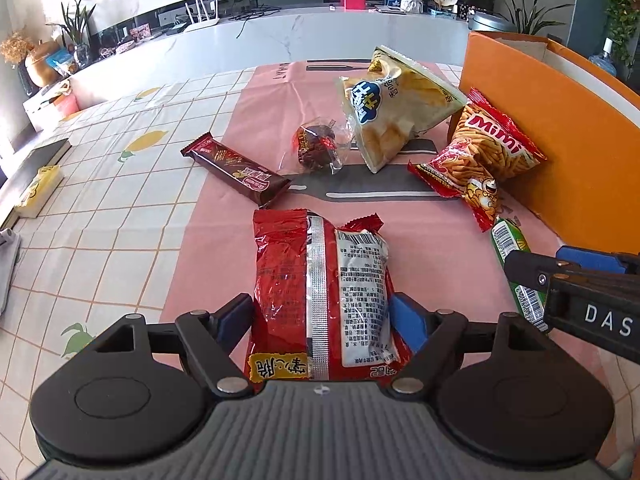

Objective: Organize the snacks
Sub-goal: 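Lift both held snacks and carry them over the orange box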

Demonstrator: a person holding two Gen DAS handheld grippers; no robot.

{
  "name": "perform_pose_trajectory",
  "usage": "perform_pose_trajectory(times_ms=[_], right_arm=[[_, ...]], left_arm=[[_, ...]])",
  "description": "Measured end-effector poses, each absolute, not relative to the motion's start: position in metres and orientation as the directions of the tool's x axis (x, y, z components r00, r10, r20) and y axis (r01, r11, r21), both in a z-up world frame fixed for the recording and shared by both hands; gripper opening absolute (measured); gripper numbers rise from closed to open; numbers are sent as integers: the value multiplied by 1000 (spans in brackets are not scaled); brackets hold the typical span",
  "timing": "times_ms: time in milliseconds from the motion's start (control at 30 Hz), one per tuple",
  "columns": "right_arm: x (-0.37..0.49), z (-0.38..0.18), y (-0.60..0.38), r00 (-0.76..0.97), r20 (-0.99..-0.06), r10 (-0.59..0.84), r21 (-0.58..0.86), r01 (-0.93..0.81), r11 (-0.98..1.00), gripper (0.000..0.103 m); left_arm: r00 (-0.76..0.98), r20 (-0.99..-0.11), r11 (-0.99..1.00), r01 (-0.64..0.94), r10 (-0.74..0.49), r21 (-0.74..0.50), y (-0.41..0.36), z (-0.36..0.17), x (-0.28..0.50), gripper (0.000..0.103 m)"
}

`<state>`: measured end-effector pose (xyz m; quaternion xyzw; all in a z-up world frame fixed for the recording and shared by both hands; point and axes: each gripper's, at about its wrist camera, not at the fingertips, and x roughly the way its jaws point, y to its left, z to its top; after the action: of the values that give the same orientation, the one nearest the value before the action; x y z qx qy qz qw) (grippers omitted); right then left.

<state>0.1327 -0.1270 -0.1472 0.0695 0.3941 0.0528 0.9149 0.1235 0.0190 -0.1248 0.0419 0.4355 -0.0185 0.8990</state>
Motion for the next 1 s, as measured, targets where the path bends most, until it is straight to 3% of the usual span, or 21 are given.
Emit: perform_pose_trajectory(times_ms=[133,367,1000], right_arm=[[136,-149,-120,688,-710,153,148,-66,987,45],[137,-152,-114,678,-722,140,114,-82,990,21],[113,-135,-110,701,-694,162,91,-138,986,19]], left_arm=[[629,-778,995,73,7,67,19,-128,124,93],[648,-762,995,86,-15,53,21,-128,121,81],[647,-759,997,75,-66,-23,26,-95,97,81]])
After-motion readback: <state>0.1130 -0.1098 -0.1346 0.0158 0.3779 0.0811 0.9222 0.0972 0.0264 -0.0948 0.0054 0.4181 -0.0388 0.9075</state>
